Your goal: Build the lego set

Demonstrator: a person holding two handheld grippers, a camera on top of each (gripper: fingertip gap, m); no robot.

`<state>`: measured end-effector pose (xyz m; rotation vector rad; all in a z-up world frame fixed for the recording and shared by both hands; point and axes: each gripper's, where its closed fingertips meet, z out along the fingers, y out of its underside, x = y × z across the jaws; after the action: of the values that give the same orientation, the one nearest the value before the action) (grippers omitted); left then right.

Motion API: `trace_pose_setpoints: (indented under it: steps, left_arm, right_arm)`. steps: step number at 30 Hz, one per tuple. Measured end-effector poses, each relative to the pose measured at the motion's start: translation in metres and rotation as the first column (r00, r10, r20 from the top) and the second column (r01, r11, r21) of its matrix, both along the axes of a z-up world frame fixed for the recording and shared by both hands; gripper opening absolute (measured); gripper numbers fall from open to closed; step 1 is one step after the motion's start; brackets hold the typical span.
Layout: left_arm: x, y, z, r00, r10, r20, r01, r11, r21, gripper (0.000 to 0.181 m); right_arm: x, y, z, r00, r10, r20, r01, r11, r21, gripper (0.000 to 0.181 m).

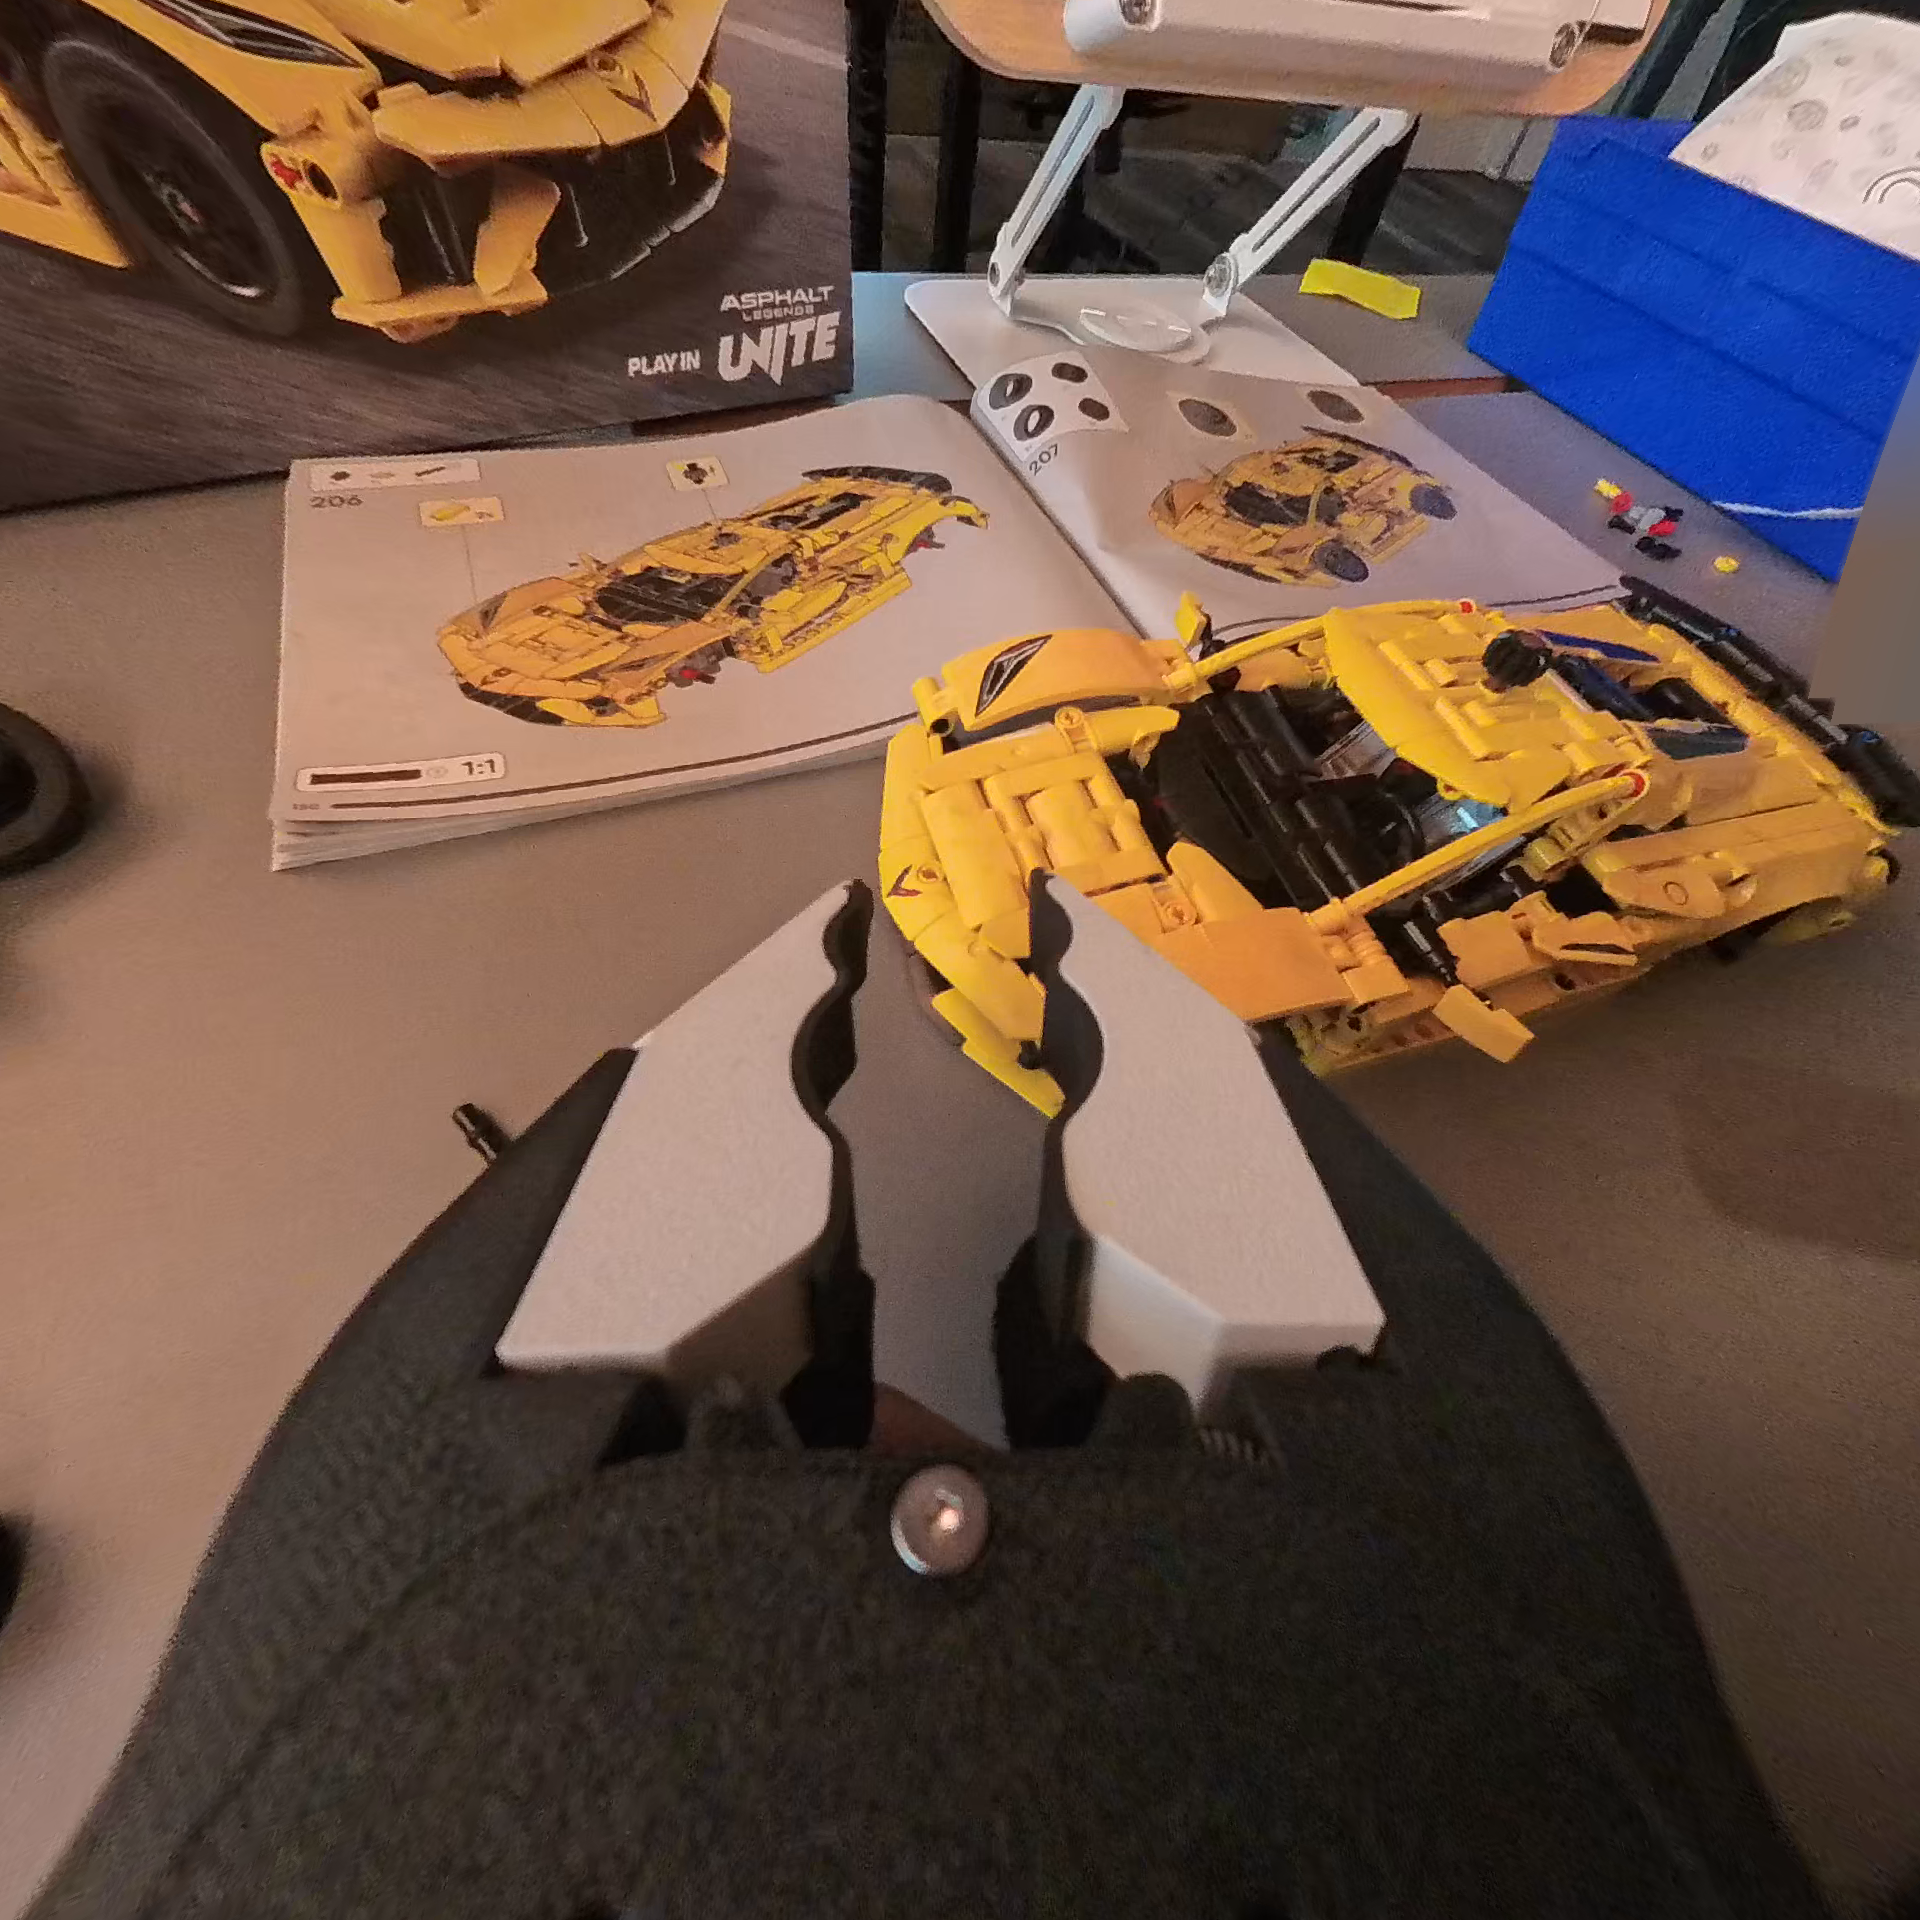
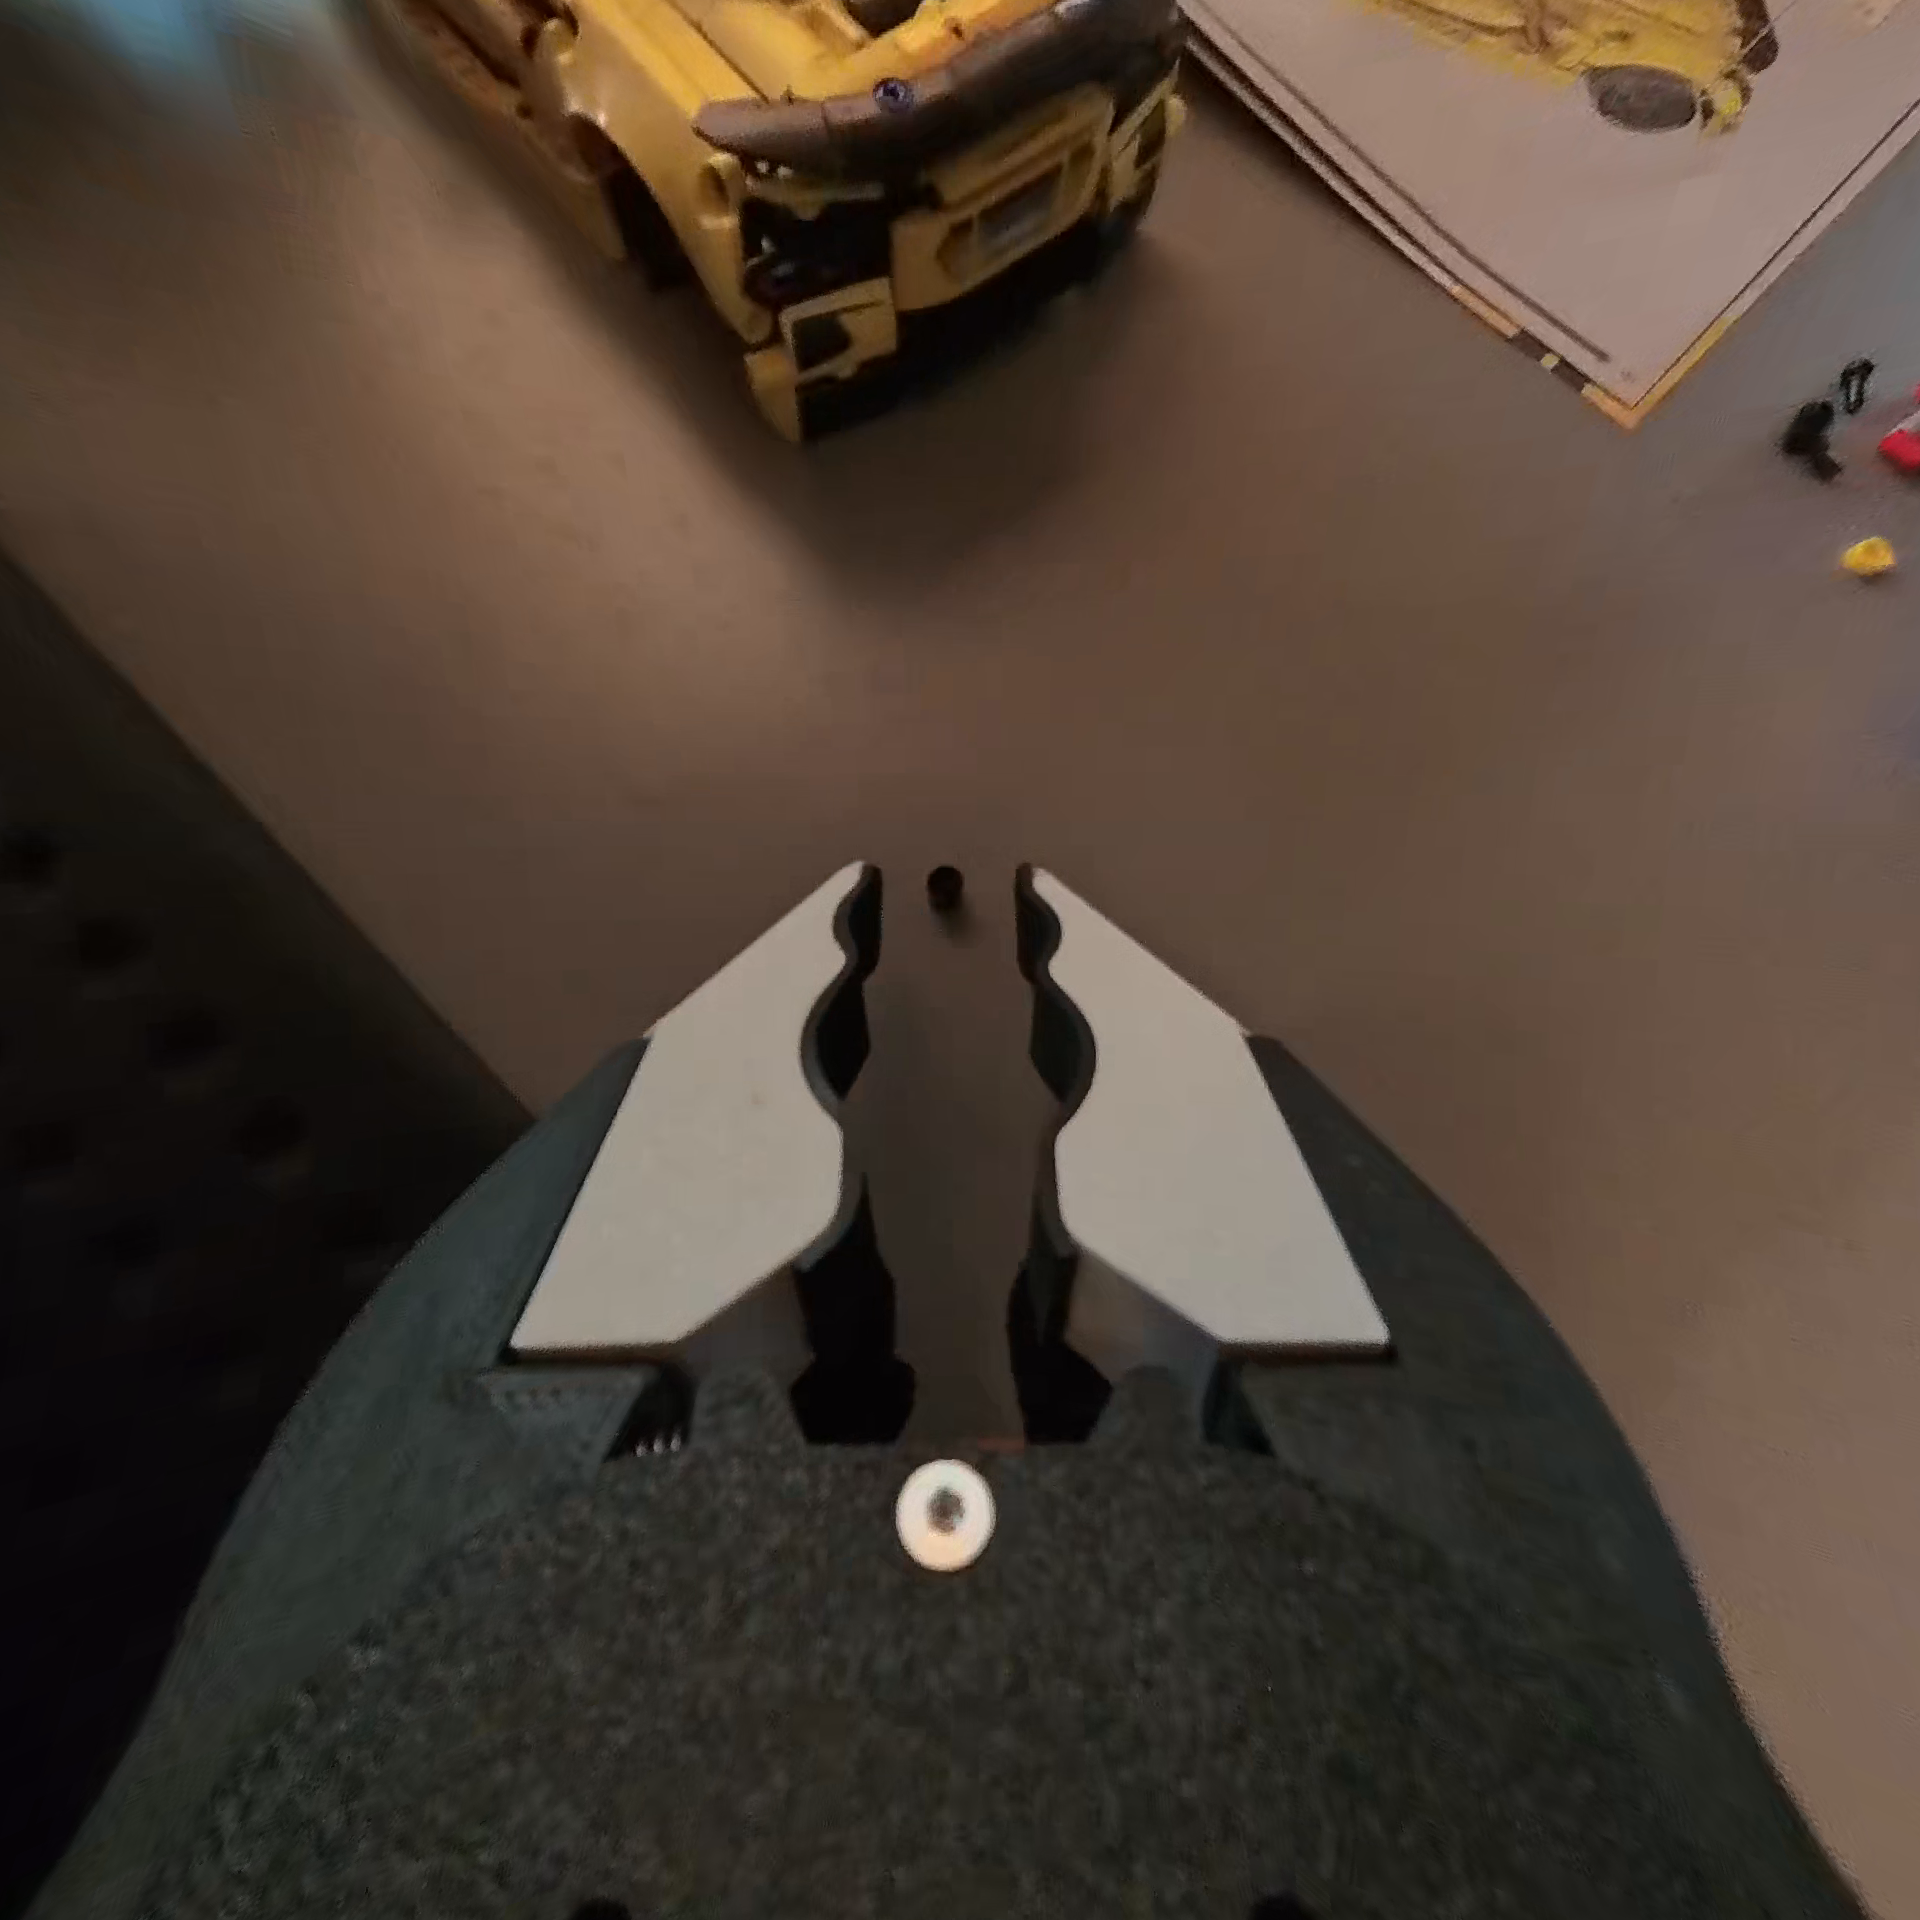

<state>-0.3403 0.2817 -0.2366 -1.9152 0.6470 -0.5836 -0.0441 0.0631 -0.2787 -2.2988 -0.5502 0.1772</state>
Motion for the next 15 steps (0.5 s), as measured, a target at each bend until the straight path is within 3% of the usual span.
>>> trace_pose_setpoints:
  steps: [3,6,10,12,15]
  left_arm:
    - [0.000,0.000,0.000,1.000,-0.001,0.006,0.001,1.000,-0.008,0.031]
    - [0.000,0.000,-0.001,1.000,0.000,0.014,0.000,1.000,-0.015,0.031]
    - [-0.001,0.001,0.000,1.000,0.001,0.022,0.000,1.000,-0.022,0.031]
    - [-0.001,0.001,0.000,1.000,0.003,0.023,-0.002,1.000,-0.023,0.031]
    - [-0.001,0.001,0.000,1.000,0.001,0.031,0.000,1.000,-0.026,0.031]
  right_arm:
    - [-0.003,0.002,-0.003,1.000,0.017,-0.026,-0.018,1.000,-0.015,0.022]
    - [0.001,0.005,-0.011,0.998,0.036,0.043,-0.035,0.999,-0.021,0.008]
    - [0.004,0.017,-0.009,0.998,0.042,0.036,-0.041,0.999,-0.028,0.007]
    - [0.020,0.043,0.005,0.996,0.004,0.085,-0.008,0.999,0.045,0.007]
    - [0.066,0.109,0.028,0.973,-0.174,0.154,0.151,0.977,0.150,0.007]
